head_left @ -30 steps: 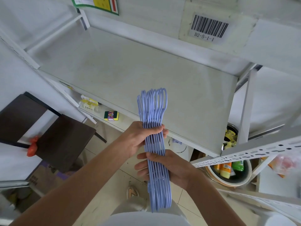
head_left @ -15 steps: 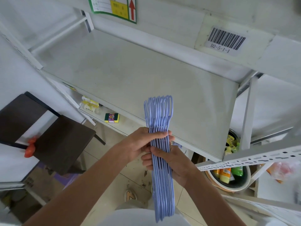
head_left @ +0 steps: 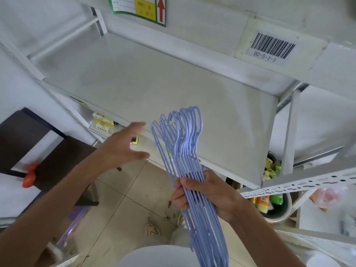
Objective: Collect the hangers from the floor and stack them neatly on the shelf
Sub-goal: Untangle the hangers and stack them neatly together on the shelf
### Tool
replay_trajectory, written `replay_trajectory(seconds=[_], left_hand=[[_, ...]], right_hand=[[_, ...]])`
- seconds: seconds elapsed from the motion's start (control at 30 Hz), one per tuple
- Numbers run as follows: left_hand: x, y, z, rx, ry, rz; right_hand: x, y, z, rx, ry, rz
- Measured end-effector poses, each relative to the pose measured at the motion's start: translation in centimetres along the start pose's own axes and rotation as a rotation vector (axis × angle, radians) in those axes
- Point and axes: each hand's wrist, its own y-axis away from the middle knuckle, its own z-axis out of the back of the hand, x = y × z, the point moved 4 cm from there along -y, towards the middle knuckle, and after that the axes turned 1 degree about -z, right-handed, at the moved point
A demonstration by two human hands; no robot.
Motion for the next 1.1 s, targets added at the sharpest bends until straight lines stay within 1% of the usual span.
replay_trajectory(seconds=[0.03, 0.07, 0.1, 0.13, 0.17, 0.2, 0.27, 0.33, 0.37, 0.47, 0.53, 0.63, 0.7, 0.77, 0.87, 0.9, 0.93, 1.0, 1.07, 1.1], left_hand=[[-0.8, -0.3, 0.3, -0.071, -0.124, -0.091], [-2.2, -0.7, 0.2, -0.091, -0.283, -0.223], [-3.6, -1.1, -0.4, -0.082, -0.405, -0.350], [-5.2, -1.6, -1.1, -0.060, -0.463, -0.456], [-6.3, -2.1, -1.6, -0.050, -0.457, -0.527], [-7.3, -2.6, -1.9, -0.066, -0.403, -0.599], [-9.0, -3.5, -1.8, -0.151, -0.298, -0.733], [-10.4, -4.0, -1.7, -0.238, -0.327, -0.819], [-10.8, -4.2, -1.8, -0.241, -0.338, -0.843], [-10.7, -4.8, -2.7, -0.171, -0.384, -0.838], [-9.7, -5.4, -3.4, -0.118, -0.494, -0.789], [-8.9, -6.0, -3.6, -0.094, -0.600, -0.710], [-9.2, -6.6, -3.2, -0.095, -0.660, -0.628], [-9.9, -7.0, -2.4, -0.174, -0.711, -0.597], [-10.7, -7.7, -1.2, -0.321, -0.787, -0.543], [-10.9, -7.9, -1.0, -0.346, -0.825, -0.512], [-11.2, -8.1, -1.0, -0.372, -0.856, -0.485], [-11.3, -9.0, -1.1, -0.442, -0.871, -0.450], [-10.5, -10.5, -1.5, -0.504, -0.816, -0.409], [-10.0, -11.5, -1.7, -0.529, -0.774, -0.383]], right_hand=[[0.2, 0.2, -0.1, 0.021, -0.004, -0.006], [0.5, 0.5, -0.3, 0.045, -0.005, -0.014], [0.8, 0.8, -0.5, 0.066, 0.002, -0.016], [1.2, 1.2, -0.7, 0.082, 0.012, -0.017], [1.6, 1.6, -0.9, 0.091, 0.013, -0.016], [2.0, 2.1, -1.1, 0.093, 0.009, -0.012], [2.7, 2.8, -1.0, 0.070, 0.007, 0.010], [2.9, 3.3, -0.4, 0.040, -0.002, 0.008], [2.9, 3.4, -0.1, 0.045, -0.012, 0.000], [3.0, 3.6, 0.9, 0.066, 0.013, -0.012], [3.4, 3.6, 2.7, 0.012, 0.129, -0.020], [5.6, 3.8, 5.5, -0.048, 0.473, -0.054], [7.8, 3.8, 6.5, -0.105, 0.820, -0.045], [9.7, 3.4, 7.3, -0.221, 1.127, -0.021], [11.2, 1.8, 8.0, -0.365, 1.446, 0.026], [11.4, 1.1, 8.3, -0.442, 1.542, 0.062], [11.6, 0.2, 8.6, -0.534, 1.636, 0.119], [11.9, -1.8, 9.2, -0.746, 1.772, 0.335], [12.1, -4.1, 10.6, -0.921, 1.797, 0.517], [12.3, -5.1, 11.8, -1.003, 1.802, 0.560]])
